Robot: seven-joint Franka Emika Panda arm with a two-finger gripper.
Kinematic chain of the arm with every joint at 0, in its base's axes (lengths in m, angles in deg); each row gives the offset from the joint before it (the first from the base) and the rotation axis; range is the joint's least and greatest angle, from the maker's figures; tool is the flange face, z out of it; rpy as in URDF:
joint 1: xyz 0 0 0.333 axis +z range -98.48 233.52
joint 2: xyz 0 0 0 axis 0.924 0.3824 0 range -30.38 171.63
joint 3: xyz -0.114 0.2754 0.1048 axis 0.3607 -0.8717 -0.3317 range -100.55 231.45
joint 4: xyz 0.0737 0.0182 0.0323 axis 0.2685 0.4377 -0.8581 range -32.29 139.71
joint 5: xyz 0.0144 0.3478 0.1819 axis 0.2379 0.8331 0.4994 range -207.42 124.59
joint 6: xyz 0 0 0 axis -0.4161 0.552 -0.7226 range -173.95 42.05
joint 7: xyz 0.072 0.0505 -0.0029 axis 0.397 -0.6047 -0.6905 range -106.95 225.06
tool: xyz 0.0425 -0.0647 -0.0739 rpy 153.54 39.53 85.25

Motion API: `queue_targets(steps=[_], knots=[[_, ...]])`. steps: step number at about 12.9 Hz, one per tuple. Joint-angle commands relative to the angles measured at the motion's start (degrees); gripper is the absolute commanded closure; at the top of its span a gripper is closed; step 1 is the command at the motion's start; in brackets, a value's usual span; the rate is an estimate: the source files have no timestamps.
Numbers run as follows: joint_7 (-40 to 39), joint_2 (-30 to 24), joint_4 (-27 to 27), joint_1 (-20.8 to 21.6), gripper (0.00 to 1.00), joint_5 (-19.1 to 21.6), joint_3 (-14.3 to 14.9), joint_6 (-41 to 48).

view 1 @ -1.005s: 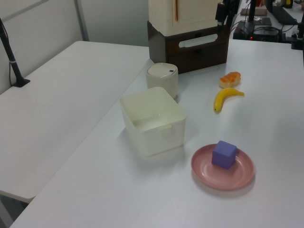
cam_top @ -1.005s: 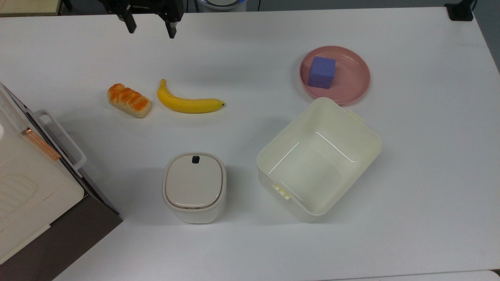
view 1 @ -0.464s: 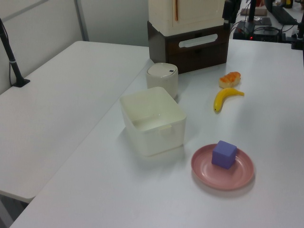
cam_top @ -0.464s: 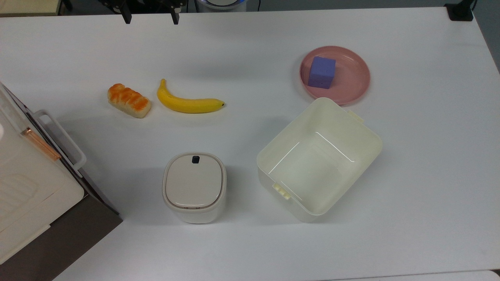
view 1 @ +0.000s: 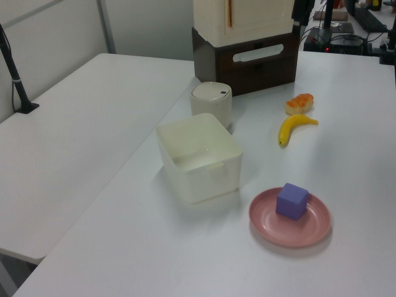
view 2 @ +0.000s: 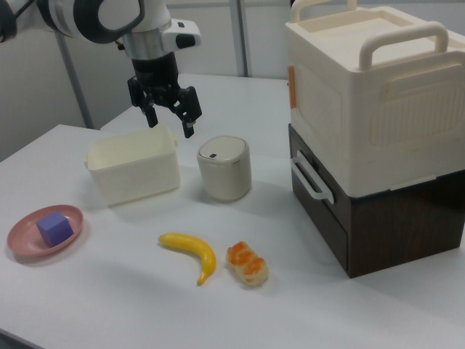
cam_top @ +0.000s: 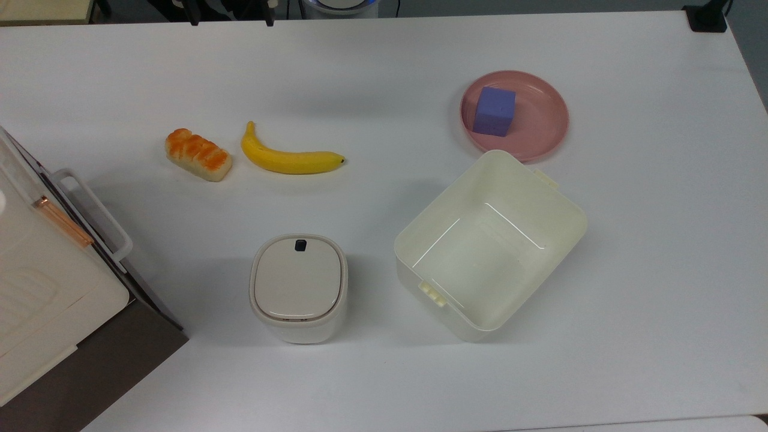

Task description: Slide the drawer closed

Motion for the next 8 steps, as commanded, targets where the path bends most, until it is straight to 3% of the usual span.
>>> queue_targets(steps=[1, 8], knots=[[-0.4, -1.0, 0.3, 6.7, 0.0, -0.6, 6.7, 1.5], [-0.4, -0.9, 0.0, 5.4, 0.0, 0.8, 7.3, 1.6]])
